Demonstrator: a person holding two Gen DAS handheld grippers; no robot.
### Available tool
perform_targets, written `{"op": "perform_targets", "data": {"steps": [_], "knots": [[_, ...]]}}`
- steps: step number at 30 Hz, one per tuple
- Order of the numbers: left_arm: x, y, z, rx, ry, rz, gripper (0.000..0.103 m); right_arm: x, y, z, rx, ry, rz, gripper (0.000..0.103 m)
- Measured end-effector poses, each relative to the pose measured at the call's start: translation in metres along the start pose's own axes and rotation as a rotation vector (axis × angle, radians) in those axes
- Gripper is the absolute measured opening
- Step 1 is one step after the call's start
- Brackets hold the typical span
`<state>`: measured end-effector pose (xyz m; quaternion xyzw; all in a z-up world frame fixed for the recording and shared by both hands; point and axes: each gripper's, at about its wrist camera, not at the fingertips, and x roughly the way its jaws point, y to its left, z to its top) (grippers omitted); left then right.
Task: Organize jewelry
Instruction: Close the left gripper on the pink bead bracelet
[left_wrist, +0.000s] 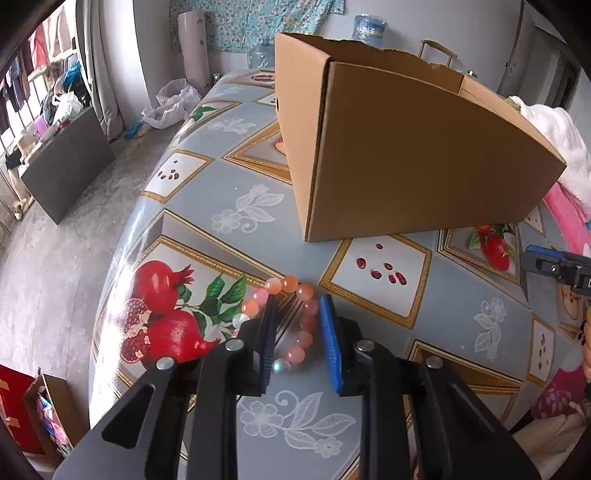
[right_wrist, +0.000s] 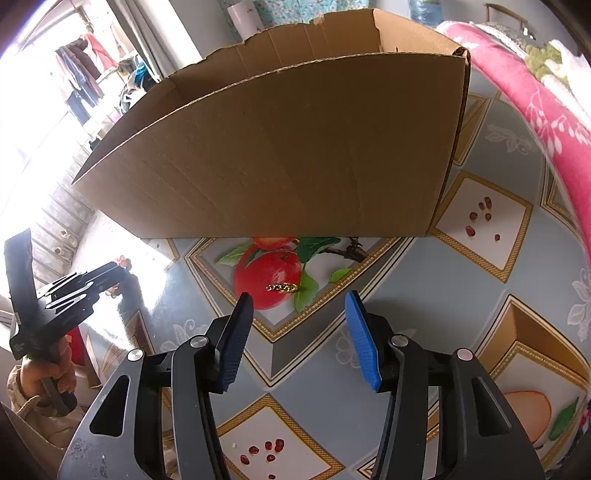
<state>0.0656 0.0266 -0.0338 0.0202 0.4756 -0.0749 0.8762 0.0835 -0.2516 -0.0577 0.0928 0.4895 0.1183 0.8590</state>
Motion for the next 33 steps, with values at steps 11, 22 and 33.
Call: {"op": "perform_targets", "data": {"steps": [11, 22, 33], "knots": [[0.003, -0.024, 0.003, 0.002, 0.023, -0.183, 0.009, -0.008, -0.006, -0.003, 0.006, -0.023, -0.009, 0.046], [0.003, -0.044, 0.004, 0.058, 0.019, -0.187, 0.009, -0.001, 0.011, -0.011, -0.084, -0.021, -0.007, 0.03], [0.003, -0.045, 0.002, 0.069, 0.011, -0.179, 0.01, 0.011, 0.032, -0.004, -0.159, -0.062, -0.076, 0.024]]}}
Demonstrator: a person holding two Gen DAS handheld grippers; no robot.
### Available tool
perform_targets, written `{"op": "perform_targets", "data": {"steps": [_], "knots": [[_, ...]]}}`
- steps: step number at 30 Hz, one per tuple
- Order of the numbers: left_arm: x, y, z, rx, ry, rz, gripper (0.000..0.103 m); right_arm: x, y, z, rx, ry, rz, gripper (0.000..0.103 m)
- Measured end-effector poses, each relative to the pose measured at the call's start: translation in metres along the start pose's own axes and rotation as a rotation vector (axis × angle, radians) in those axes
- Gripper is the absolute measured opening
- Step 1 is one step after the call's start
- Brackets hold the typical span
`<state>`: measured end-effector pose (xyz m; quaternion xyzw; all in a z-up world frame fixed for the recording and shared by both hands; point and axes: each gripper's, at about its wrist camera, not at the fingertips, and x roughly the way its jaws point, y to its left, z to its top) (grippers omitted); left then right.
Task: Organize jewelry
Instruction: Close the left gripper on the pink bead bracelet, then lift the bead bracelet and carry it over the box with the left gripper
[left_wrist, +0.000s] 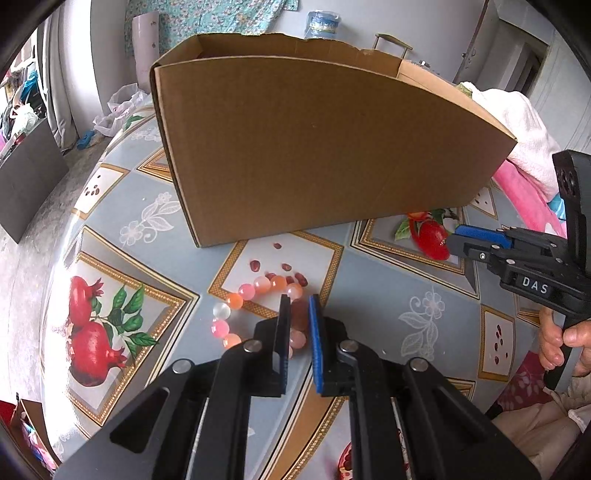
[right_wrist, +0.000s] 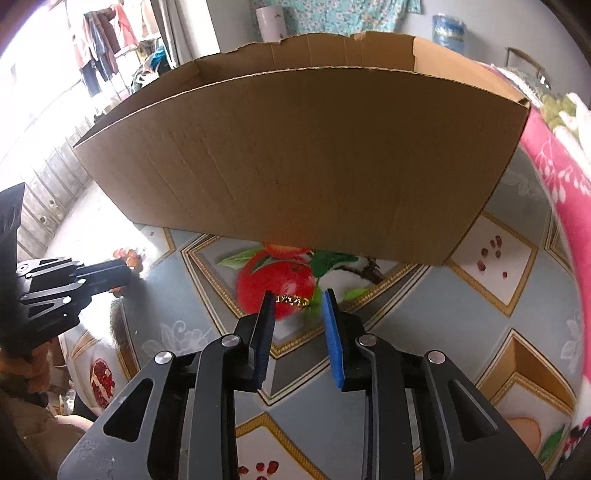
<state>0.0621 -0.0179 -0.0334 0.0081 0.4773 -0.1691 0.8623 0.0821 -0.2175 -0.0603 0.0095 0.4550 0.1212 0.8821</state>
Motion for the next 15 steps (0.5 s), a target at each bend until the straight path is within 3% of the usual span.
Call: {"op": "perform_targets", "data": {"steps": [4, 10, 15], "knots": [[0.0, 0.0, 0.0, 0.004, -0.003, 0.001, 0.01, 0.005, 0.006, 0.004, -0.035, -0.008, -0.023, 0.022], [0.001, -0.001, 0.0, 0.004, -0.005, 0.0, 0.01, 0.007, 0.016, 0.002, -0.061, -0.009, -0.033, 0.004], [0.001, -0.001, -0.001, 0.004, -0.009, -0.001, 0.01, -0.002, 0.002, 0.003, 0.026, -0.04, 0.024, 0.0]]}}
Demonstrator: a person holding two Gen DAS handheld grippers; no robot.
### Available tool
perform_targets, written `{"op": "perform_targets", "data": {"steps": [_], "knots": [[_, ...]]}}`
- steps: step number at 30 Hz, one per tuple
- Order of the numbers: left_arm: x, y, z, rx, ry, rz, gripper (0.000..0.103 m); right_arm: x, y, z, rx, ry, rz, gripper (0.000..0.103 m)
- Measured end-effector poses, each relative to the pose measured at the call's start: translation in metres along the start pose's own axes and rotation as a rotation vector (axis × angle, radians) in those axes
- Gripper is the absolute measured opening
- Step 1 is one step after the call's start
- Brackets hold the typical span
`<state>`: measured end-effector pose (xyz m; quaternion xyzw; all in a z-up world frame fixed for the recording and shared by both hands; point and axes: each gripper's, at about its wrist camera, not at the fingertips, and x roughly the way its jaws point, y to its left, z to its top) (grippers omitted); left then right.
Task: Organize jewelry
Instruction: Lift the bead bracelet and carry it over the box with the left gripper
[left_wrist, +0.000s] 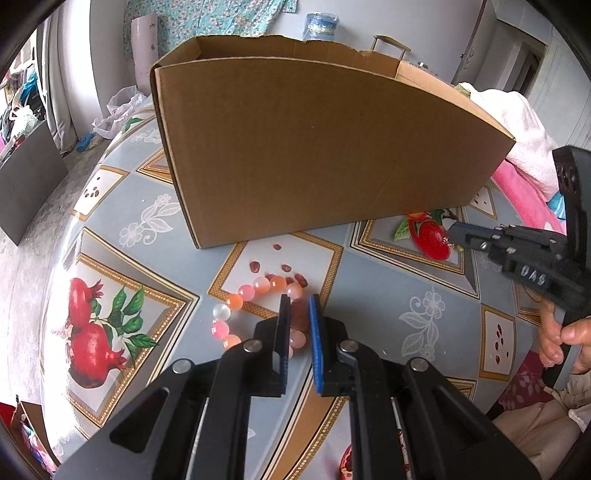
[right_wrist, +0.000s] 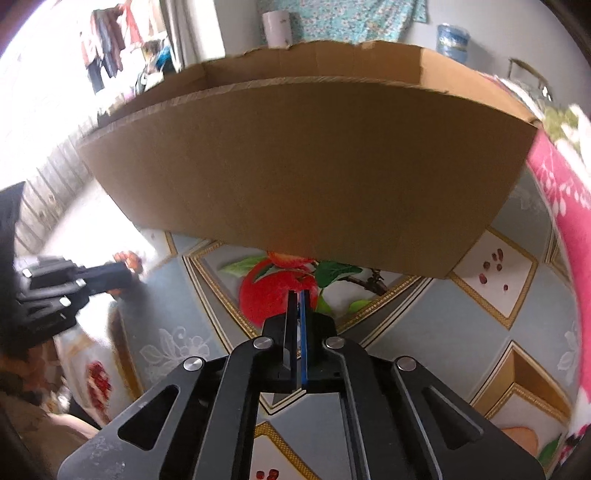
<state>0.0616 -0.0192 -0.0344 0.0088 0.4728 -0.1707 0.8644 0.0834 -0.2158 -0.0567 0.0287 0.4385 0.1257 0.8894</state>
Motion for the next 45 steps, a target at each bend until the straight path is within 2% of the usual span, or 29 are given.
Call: {"op": "perform_targets", "data": {"steps": [5, 12, 19, 26, 33, 38, 41, 45], "knots": [[-0.001, -0.001, -0.001, 0.007, -0.01, 0.004, 0.01, -0.017, -0.016, 0.006, 0.102, -0.045, 0.079, 0.0], [-0.001, -0.002, -0.003, 0.008, -0.022, 0.01, 0.009, -0.032, -0.021, 0.012, 0.153, -0.085, 0.133, 0.0], [-0.017, 0.002, -0.003, -0.006, -0.063, -0.004, 0.009, -0.055, -0.027, 0.024, 0.136, -0.128, 0.151, 0.0], [-0.061, 0.014, 0.0, -0.033, -0.169, -0.012, 0.009, -0.076, -0.014, 0.033, 0.092, -0.179, 0.17, 0.0], [-0.124, 0.025, 0.015, -0.076, -0.3, -0.101, 0.009, -0.101, -0.002, 0.053, 0.039, -0.258, 0.22, 0.0], [-0.166, 0.024, 0.036, -0.07, -0.394, -0.199, 0.009, -0.119, 0.007, 0.076, -0.006, -0.324, 0.253, 0.0], [-0.182, 0.022, 0.057, -0.062, -0.44, -0.249, 0.009, -0.122, 0.007, 0.093, -0.022, -0.355, 0.277, 0.0], [-0.178, 0.019, 0.088, -0.049, -0.449, -0.276, 0.009, -0.116, 0.003, 0.11, -0.024, -0.369, 0.275, 0.0]]}}
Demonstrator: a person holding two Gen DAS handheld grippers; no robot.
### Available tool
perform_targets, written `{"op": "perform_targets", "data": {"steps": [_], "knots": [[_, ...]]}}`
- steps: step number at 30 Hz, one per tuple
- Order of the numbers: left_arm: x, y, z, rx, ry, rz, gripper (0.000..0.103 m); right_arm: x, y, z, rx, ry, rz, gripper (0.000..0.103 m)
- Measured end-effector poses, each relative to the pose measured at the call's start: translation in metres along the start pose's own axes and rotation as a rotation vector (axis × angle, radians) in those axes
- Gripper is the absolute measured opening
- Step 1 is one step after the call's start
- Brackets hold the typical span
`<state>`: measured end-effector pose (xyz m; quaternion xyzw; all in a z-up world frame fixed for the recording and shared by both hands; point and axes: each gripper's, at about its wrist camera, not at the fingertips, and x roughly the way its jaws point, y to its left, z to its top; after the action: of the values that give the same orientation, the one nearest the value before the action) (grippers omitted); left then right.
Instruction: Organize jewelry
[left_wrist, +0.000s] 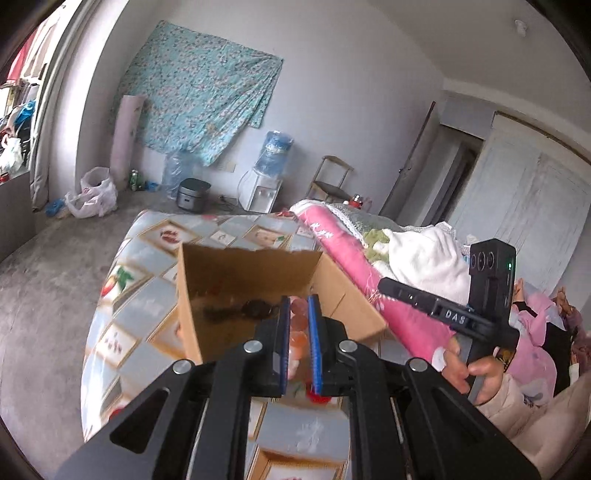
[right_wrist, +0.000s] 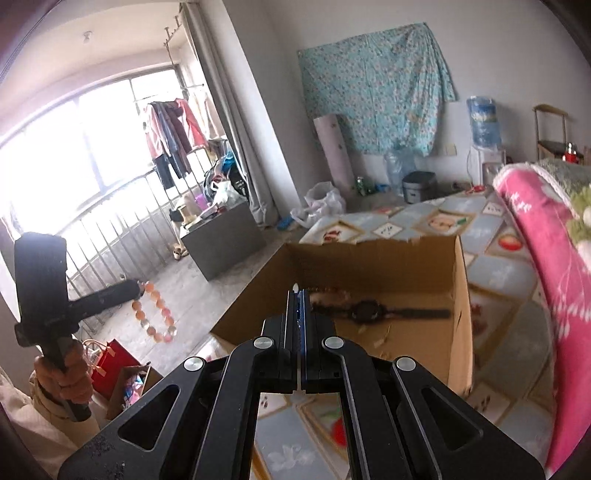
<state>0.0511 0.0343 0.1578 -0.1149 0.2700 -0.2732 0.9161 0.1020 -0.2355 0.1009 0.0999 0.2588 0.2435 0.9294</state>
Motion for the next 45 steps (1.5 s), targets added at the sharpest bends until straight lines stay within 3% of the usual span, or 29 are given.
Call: {"op": "perform_targets", "data": {"steps": [5, 13, 17, 21, 28, 33, 39, 43, 45], "knots": [[0.066, 0.009, 0.01, -0.038, 0.138, -0.018, 0.009, 0.016, -0.016, 0.004, 0.019, 0.014, -0.019, 0.0], [0.181, 0.016, -0.003, -0.067, 0.398, -0.023, 0.009, 0.024, -0.044, -0.005, 0.071, 0.041, -0.046, 0.0], [0.218, 0.021, -0.013, -0.099, 0.503, -0.002, 0.009, 0.026, -0.054, -0.005, 0.09, 0.042, -0.052, 0.0], [0.232, 0.027, -0.021, -0.126, 0.554, -0.001, 0.01, 0.03, -0.063, -0.004, 0.107, 0.051, -0.057, 0.0], [0.227, 0.034, -0.021, -0.157, 0.533, 0.003, 0.01, 0.034, -0.072, -0.003, 0.125, 0.066, -0.051, 0.0], [0.205, 0.035, -0.014, -0.151, 0.464, 0.009, 0.011, 0.042, -0.076, 0.003, 0.122, 0.098, -0.077, 0.0], [0.164, 0.037, -0.003, -0.135, 0.338, 0.03, 0.03, 0.059, -0.082, 0.009, 0.084, 0.164, -0.157, 0.004], [0.135, 0.044, 0.001, -0.145, 0.254, 0.055, 0.05, 0.06, -0.085, 0.011, 0.083, 0.171, -0.195, 0.006], [0.12, 0.05, 0.003, -0.149, 0.223, 0.067, 0.053, 0.054, -0.086, 0.011, 0.093, 0.158, -0.203, 0.006]]}}
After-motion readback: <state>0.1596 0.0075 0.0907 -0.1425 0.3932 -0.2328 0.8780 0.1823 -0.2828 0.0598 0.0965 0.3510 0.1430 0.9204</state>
